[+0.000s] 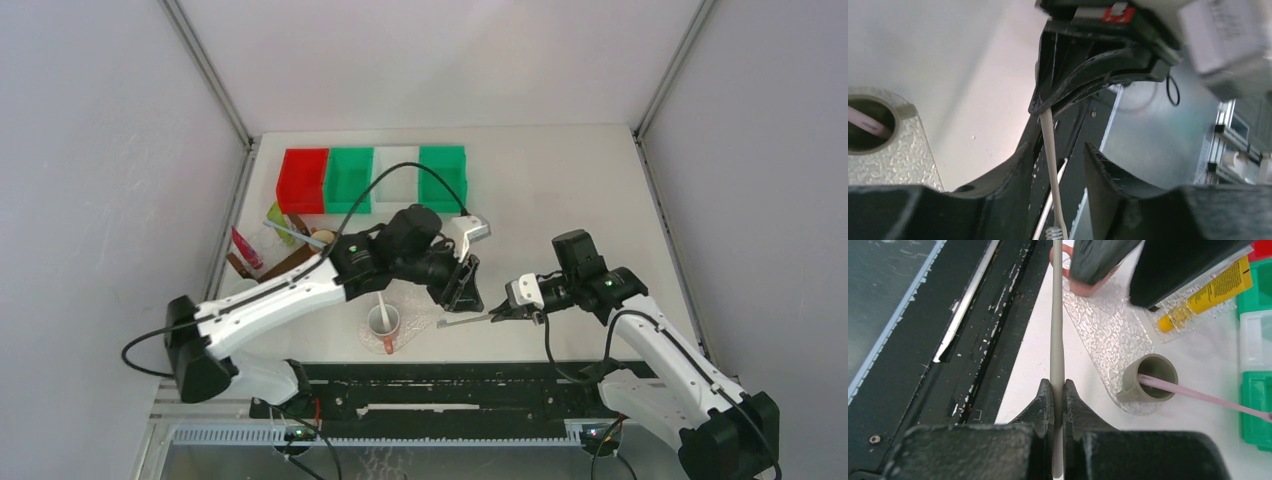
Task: Prepare toiletry sets of a toothbrush and toothpaste on the tray
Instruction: Place the toothbrush in the cup.
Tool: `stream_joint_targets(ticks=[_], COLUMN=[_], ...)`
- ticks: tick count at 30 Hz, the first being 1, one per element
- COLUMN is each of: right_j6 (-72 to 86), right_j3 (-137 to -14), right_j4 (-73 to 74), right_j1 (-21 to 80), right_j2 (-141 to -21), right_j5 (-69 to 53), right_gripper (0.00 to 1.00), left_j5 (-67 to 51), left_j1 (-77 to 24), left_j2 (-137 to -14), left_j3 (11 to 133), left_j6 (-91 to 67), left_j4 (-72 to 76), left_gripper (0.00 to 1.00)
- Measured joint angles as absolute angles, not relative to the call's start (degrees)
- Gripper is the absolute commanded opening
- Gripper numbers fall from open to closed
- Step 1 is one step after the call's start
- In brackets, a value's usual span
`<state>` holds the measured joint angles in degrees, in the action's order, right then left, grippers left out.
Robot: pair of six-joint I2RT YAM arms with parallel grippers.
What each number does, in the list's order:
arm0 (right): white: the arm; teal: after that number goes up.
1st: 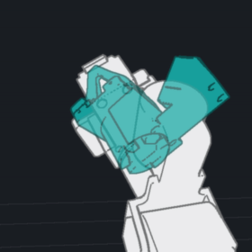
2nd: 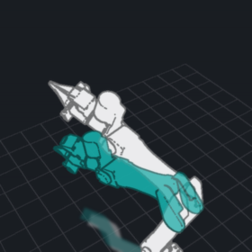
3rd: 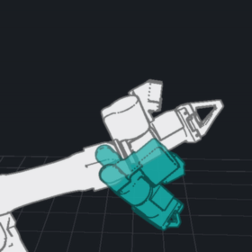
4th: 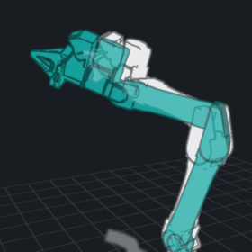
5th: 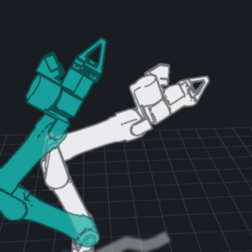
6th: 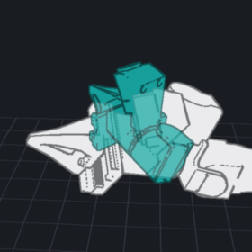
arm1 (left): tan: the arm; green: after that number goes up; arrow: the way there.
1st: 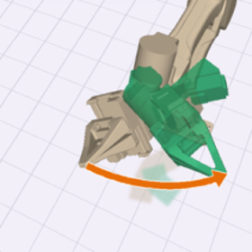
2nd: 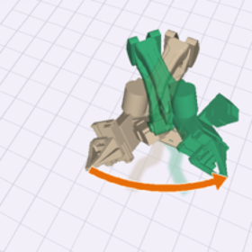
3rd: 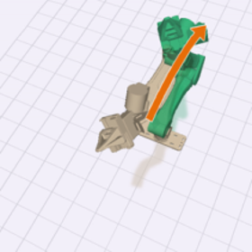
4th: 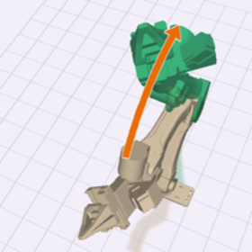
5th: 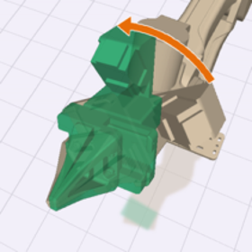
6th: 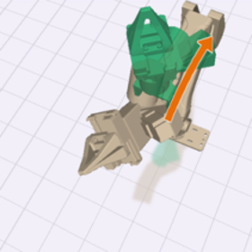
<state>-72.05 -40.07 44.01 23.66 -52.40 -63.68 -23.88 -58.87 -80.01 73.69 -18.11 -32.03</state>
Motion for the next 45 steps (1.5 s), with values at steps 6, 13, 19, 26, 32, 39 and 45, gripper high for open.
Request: stream_joint_targets(ticks=[6, 13, 19, 26, 32, 39, 45], right_j6=[-68.84, -61.93, -53.58, -43.57, -38.41, -36.25, -35.92], right_j3=[-41.5, -43.57, -43.62, -43.64, -43.64, -43.64, -43.64], right_j4=[45.1, 44.62, 41.36, 35.92, 32.23, 30.2, 29.76], right_j1=[22.83, 20.91, 17.47, 13.69, 13.1, 13.08, 13.08], right_j2=[-52.51, -52.51, -51.86, -50.81, -50.76, -50.57, -50.57], right_j5=[-65.78, -68.99, -73.52, -78.41, -78.76, -78.59, -78.56], right_gripper=[0.0, 0.0, 0.0, 0.0, 0.0, 0.0, 0.0], left_j5=[-18.28, -12.27, -8.32, -7.6, -9.5, -11.79, -14.46], left_j1=[-58.85, -58.85, -58.85, -58.85, -58.92, -59.79, -60.49], left_j2=[-66.43, -45.87, -35.77, -36.95, -47.05, -56.84, -64.2], left_j3=[64.36, 44.82, 31.57, 27.24, 26.26, 26.5, 28.34], left_j6=[-17.56, -15.44, -15.86, -18.98, -22.52, -23.94, -25.32], left_j4=[-18.41, 5.82, 20.4, 31.94, 43.72, 48.73, 52.12], left_gripper=[0.78, 1.0, 1.0, 0.96, 0.81, 0.59, 0.45])
